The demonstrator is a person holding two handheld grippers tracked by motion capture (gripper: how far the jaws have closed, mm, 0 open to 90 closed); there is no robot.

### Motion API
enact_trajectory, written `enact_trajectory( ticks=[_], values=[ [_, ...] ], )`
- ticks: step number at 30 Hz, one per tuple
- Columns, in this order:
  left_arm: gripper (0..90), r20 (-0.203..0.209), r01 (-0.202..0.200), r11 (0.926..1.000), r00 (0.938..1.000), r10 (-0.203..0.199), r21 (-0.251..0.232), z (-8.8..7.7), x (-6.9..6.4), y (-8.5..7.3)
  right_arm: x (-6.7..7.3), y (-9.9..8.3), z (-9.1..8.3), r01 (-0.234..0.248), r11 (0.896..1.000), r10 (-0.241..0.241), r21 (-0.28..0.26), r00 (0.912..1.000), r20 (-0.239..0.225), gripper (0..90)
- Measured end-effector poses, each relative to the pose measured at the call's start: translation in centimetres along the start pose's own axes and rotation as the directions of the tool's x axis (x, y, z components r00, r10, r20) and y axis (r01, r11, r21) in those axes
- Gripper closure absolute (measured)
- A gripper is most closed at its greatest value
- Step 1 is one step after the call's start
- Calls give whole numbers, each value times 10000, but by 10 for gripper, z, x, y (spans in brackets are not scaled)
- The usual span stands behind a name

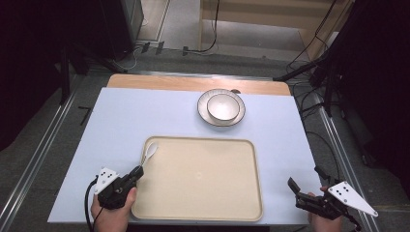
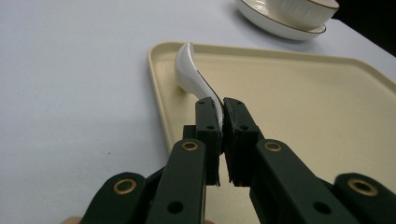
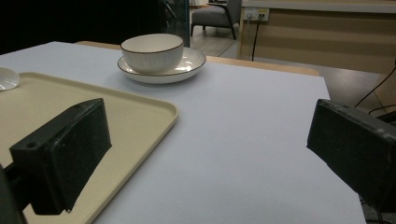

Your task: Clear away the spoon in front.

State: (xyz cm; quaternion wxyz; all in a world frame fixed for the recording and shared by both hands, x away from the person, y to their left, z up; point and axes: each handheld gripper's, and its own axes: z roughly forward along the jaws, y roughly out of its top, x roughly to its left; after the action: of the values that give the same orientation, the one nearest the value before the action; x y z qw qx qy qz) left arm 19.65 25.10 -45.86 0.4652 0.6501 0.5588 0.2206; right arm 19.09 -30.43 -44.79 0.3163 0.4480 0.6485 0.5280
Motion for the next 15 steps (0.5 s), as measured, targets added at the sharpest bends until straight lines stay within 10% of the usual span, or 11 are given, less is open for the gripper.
enact_trajectory(
  ticks=[9, 15],
  values=[
    [846, 0, -47, 9990, 10000, 47, 436, 5, 2, -1, 0, 0, -1, 40, 10000, -40, 10, 10000, 37, 0],
    [663, 151, 17, 9981, 9999, -26, 610, 11, 4, -1, -1, 0, -1, 6, 10000, -6, -28, 10000, 41, 0]
  ],
)
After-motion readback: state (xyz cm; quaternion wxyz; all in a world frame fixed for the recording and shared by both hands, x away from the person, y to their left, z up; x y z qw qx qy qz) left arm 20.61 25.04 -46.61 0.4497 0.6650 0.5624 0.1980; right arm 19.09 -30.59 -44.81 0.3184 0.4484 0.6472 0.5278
